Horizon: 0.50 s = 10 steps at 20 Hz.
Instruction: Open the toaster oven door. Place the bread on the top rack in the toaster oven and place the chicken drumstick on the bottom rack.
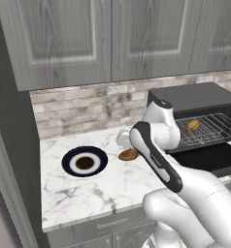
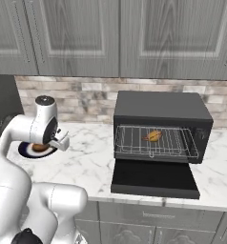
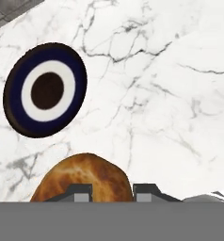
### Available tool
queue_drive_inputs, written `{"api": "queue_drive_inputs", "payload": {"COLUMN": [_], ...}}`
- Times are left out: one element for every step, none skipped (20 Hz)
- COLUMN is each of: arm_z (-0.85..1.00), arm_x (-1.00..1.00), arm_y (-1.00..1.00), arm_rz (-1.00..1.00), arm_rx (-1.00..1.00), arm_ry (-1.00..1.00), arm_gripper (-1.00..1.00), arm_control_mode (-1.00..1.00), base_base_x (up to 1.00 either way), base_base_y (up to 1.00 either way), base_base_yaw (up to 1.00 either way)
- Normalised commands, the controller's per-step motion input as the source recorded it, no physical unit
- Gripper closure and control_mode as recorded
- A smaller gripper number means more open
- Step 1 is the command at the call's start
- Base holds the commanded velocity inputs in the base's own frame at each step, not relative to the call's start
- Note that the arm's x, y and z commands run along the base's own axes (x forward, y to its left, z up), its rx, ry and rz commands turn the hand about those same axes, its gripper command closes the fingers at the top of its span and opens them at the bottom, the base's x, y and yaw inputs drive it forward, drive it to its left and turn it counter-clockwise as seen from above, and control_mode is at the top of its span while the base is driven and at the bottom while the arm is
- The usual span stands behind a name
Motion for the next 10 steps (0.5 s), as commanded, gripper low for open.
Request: {"api": "queue_drive_inputs", "payload": {"arm_z": [0.37,0.36,0.35,0.33,0.31,0.29,0.28,0.27,0.27,0.28], "arm_x": [-0.18,-0.17,-0.17,-0.17,-0.19,-0.22,-0.23,-0.23,-0.21,-0.20], "arm_y": [-0.58,-0.59,-0.60,-0.61,-0.63,-0.64,-0.63,-0.61,-0.57,-0.56], "arm_rz": [0.00,0.00,0.00,0.00,0.00,0.00,0.00,0.00,0.00,0.00], "arm_rx": [-0.06,-0.06,-0.05,-0.03,-0.02,-0.01,-0.01,-0.01,-0.02,-0.02], "arm_ry": [0.00,0.00,0.00,0.00,0.00,0.00,0.00,0.00,0.00,0.00], "arm_gripper": [1.00,1.00,1.00,1.00,1.00,1.00,1.00,1.00,1.00,1.00], "arm_control_mode": [-1.00,-1.00,-1.00,-1.00,-1.00,-1.00,-1.00,-1.00,-1.00,-1.00], "base_base_x": [0.00,0.00,0.00,0.00,0.00,0.00,0.00,0.00,0.00,0.00], "base_base_y": [0.00,0.00,0.00,0.00,0.00,0.00,0.00,0.00,0.00,0.00], "base_base_yaw": [0.00,0.00,0.00,0.00,0.00,0.00,0.00,0.00,0.00,0.00]}}
